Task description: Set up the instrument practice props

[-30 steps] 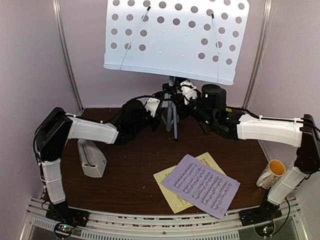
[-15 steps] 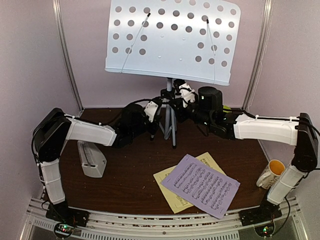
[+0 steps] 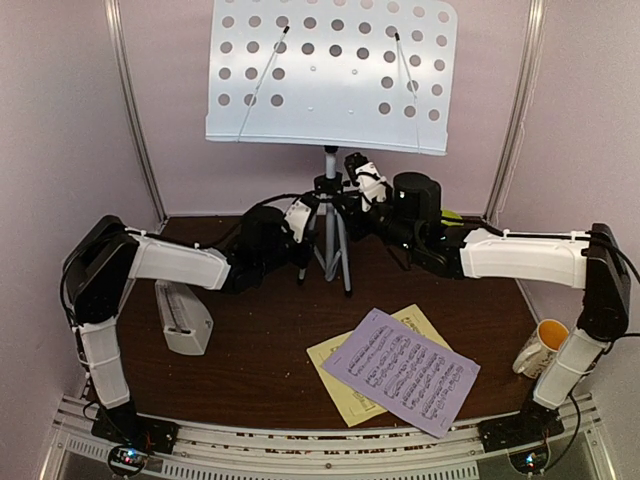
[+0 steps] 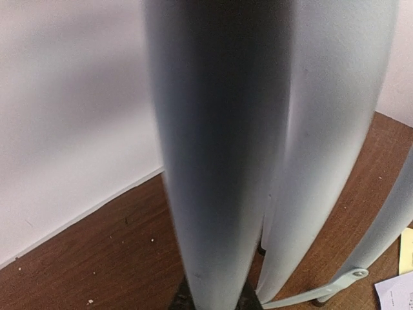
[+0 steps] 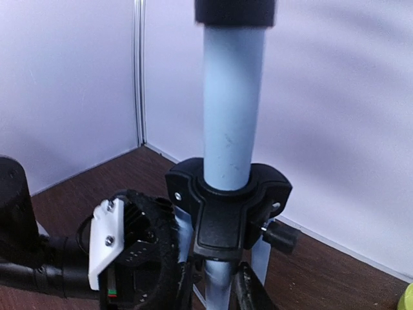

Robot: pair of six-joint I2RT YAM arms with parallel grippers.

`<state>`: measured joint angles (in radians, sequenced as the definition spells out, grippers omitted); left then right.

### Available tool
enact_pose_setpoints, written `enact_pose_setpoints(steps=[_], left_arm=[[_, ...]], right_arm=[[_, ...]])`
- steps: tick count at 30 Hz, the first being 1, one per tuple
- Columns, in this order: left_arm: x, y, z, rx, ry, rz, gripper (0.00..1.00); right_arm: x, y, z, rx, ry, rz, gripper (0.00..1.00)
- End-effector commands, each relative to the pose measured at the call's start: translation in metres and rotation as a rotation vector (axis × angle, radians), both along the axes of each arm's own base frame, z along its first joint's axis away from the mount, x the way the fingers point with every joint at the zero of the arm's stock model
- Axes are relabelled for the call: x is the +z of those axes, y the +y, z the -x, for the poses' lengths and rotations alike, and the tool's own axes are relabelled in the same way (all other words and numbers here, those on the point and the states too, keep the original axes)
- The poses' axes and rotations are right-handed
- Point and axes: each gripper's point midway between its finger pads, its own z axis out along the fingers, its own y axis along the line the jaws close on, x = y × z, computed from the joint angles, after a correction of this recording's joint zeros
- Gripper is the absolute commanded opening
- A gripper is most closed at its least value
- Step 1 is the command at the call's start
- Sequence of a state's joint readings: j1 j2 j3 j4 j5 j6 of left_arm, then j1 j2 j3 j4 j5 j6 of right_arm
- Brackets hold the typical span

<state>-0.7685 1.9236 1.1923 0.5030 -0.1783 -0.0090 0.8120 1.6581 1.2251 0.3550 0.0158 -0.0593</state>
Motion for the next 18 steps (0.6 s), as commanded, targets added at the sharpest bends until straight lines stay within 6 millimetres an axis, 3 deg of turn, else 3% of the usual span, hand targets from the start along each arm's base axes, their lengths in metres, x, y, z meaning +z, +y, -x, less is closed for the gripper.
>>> enact_pose_setpoints(steps=[1,6,10,18], left_arm=[[-0.007,0.050,-0.029,0.192,0.044,-0.026,0.00],[-0.007,0.048,-0.031,0.188,0.040,-0.031,0.00],[-0.007,0.047,-0.031,0.184,0.034,-0.034,0.00],[-0.010,0.049,-0.030,0.187,0.033,-0.048,0.00]], right_arm=[[0.066,0.006,0.010,0.041,-0.131,-0.144,0.27],[0.057,0.005,0.009,0.039,-0.122,-0.141,0.40],[0.038,0.001,0.012,0.034,-0.094,-0.135,0.50],[-0.039,-0.008,0.002,0.004,0.053,-0.109,0.64]])
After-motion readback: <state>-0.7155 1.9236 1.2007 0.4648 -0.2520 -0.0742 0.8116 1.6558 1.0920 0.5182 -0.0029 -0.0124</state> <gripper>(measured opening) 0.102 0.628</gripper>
